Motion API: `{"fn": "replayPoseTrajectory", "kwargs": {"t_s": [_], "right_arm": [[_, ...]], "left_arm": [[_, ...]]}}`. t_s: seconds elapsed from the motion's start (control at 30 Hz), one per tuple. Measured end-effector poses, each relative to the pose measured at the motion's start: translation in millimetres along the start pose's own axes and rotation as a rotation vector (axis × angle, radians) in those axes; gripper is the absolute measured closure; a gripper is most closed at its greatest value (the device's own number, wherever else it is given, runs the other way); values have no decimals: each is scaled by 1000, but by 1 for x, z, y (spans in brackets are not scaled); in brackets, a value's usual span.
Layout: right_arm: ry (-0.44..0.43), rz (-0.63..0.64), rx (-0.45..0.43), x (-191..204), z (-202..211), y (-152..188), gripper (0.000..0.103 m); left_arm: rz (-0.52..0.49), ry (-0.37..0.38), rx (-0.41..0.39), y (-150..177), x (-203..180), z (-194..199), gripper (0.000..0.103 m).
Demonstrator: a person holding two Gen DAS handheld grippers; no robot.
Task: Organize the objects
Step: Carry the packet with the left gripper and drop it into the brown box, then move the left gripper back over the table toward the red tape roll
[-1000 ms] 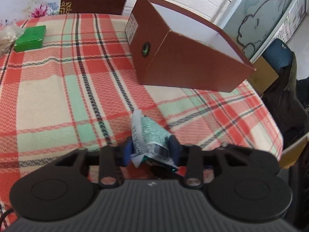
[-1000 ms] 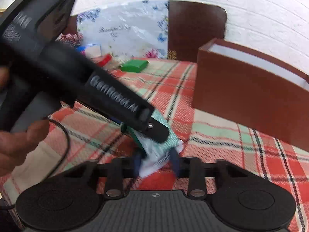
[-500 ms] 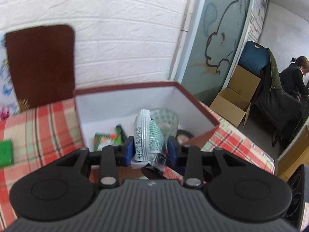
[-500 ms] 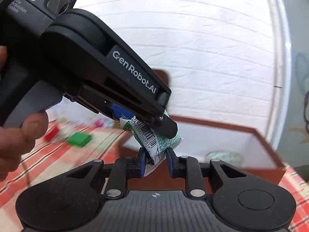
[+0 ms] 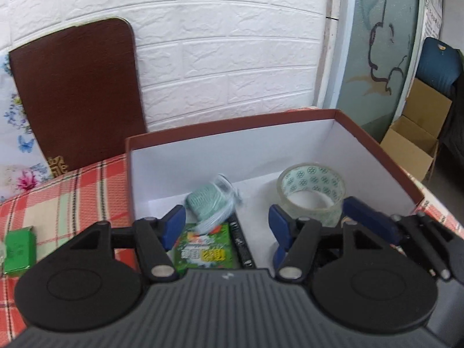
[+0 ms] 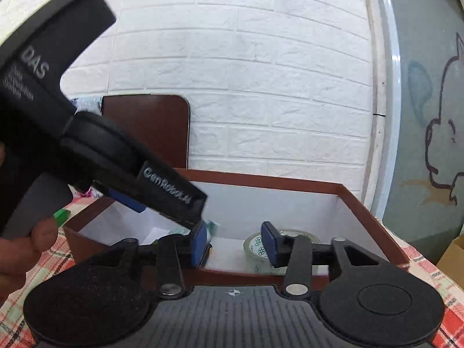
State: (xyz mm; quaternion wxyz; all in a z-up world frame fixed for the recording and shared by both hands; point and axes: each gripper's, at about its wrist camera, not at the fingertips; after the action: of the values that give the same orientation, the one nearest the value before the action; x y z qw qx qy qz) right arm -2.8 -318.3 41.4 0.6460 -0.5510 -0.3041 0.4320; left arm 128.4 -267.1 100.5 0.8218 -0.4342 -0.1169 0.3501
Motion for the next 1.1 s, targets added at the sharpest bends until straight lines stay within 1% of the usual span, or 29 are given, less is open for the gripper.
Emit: {"fn": "replayPoseTrajectory", "kwargs": {"t_s": [0.13,0.2,0.33,0.4,0.53,0.8,1.1], "right_arm": [[13,-53,-2,-3,21,4,57],[17,-75,-1,-8,23,3,57],[6,-90,5,-21,50,2,56],[-1,-99,14,-10,43,1,56],[-16,-108,34,-9,54,4,56],[-48,-117,115,-7,73,19,56],[-119,-100,242,11,84,36,56]], "left_arm": [[-9,-26,-9,8,-4,19,37],[-10,-38,-9,13,-9,29,37],[-3,-49,4,24,-17,47,37],[5,-51,9,30,-19,55,37],[6,-54,5,42,-21,72,36],[24,-90,28,71,-17,94,35],[60,-149,81,110,-3,101,34]]}}
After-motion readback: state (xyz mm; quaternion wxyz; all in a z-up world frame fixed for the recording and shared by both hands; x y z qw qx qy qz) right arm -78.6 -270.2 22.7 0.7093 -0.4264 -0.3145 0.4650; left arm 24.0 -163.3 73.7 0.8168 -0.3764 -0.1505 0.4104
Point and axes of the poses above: each gripper's, at about its wrist camera, not at the fingertips, and z roughly against the way its jaws point, x to its left, y to its underside, and after that the axes turned 11 degrees about y, right-handed
